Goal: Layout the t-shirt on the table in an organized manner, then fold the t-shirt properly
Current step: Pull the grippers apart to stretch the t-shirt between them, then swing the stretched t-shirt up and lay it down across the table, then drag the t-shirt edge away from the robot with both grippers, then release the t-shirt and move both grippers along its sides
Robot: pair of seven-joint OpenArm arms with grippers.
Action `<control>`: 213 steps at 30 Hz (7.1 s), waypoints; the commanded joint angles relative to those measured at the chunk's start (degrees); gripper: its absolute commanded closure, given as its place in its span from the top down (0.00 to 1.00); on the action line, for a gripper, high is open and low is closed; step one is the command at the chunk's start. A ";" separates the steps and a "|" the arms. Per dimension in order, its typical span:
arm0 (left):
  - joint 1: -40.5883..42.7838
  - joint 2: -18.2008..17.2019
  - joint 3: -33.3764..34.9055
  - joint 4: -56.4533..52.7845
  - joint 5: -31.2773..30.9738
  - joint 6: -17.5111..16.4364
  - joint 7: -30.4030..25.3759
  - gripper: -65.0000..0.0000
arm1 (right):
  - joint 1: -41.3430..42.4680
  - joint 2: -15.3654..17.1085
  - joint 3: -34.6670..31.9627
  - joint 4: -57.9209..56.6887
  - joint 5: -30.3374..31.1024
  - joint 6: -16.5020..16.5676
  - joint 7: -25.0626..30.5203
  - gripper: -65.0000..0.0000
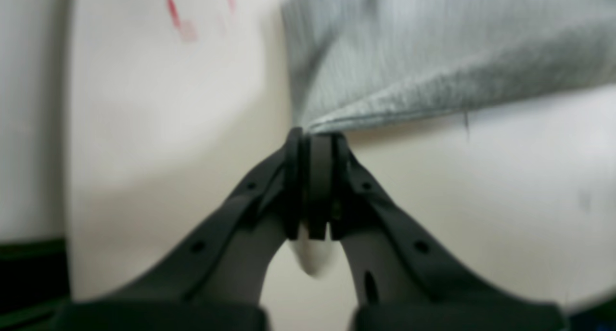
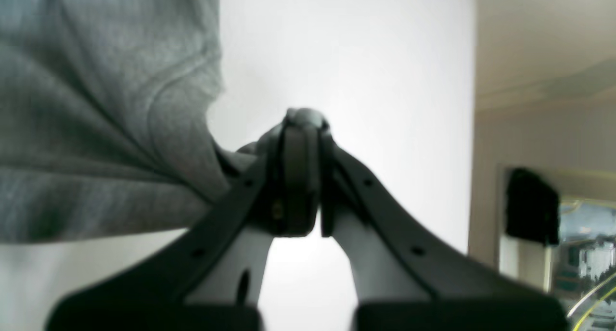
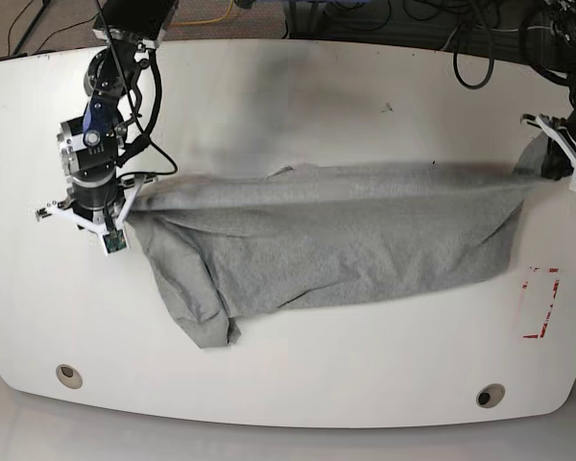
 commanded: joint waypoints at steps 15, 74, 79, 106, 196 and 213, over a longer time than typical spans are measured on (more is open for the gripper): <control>4.93 -1.03 -0.80 0.86 -0.36 -1.53 -2.72 0.00 | -4.29 -3.08 2.98 1.37 -0.22 2.32 1.49 0.00; -98.46 -3.06 18.10 -15.23 13.27 3.31 9.41 0.00 | 76.94 7.64 -15.66 -26.23 -0.66 1.96 2.63 0.00; -101.98 -2.97 18.89 -20.15 13.09 3.31 9.41 0.00 | 79.93 7.73 -16.81 -28.26 -0.66 2.14 2.81 0.00; -60.75 0.81 11.86 -8.20 7.99 2.95 9.41 0.00 | 37.73 11.07 -5.46 -14.19 -0.13 2.32 2.63 0.00; -8.26 4.33 -4.85 0.77 7.20 -4.03 9.32 0.58 | 0.46 -7.39 14.23 -5.31 7.25 4.87 1.22 0.78; -27.69 4.68 -4.23 -1.34 12.39 -3.64 9.32 0.58 | 19.01 -4.67 16.51 -26.94 7.34 4.95 2.81 0.78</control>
